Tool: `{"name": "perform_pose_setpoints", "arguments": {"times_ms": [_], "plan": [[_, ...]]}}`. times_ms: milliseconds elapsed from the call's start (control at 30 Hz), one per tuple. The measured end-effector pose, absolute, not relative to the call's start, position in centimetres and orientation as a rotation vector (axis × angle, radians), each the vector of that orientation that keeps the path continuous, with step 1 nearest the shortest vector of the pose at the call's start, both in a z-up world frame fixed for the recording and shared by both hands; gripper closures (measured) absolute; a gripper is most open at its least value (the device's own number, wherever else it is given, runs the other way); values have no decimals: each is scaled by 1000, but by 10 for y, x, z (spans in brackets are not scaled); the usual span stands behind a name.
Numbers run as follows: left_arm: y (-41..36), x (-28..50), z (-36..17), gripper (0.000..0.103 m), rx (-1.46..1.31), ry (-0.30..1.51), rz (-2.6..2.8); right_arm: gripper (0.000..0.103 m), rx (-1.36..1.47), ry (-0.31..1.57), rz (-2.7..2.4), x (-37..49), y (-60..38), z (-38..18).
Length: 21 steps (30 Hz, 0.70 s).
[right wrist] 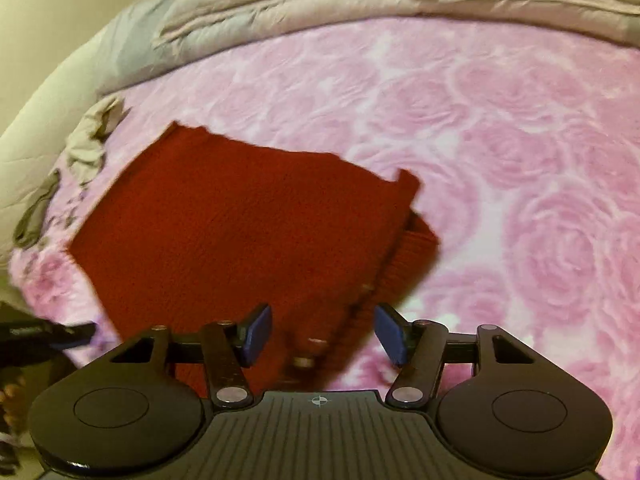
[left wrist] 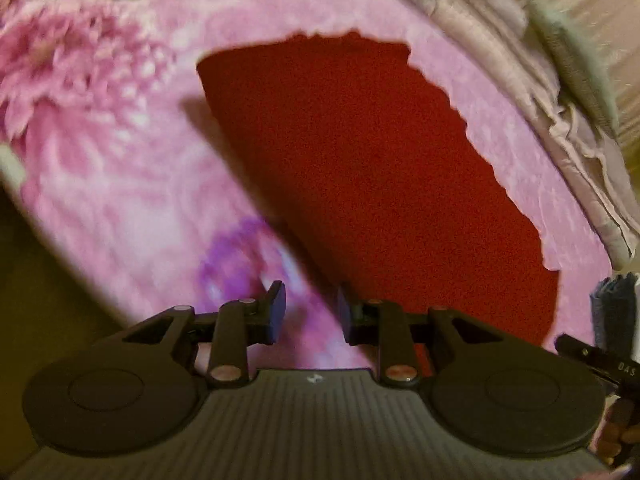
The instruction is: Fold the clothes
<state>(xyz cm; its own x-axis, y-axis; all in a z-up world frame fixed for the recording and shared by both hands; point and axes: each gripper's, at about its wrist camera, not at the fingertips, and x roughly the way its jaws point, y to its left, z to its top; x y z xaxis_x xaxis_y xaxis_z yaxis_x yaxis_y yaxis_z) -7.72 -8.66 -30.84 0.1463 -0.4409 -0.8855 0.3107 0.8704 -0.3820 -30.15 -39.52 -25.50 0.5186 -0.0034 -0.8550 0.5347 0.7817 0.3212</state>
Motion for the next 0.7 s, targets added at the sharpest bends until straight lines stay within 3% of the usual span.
{"name": "perform_pose_setpoints", "arguments": {"times_ms": [267, 700], "plan": [[-118, -98, -219, 78, -147, 1370, -401, 42, 518, 1046, -207, -242, -409, -149], [-161, -234, -154, 78, -380, 1263, 51, 42, 260, 1110, 275, -240, -485, -126]]}}
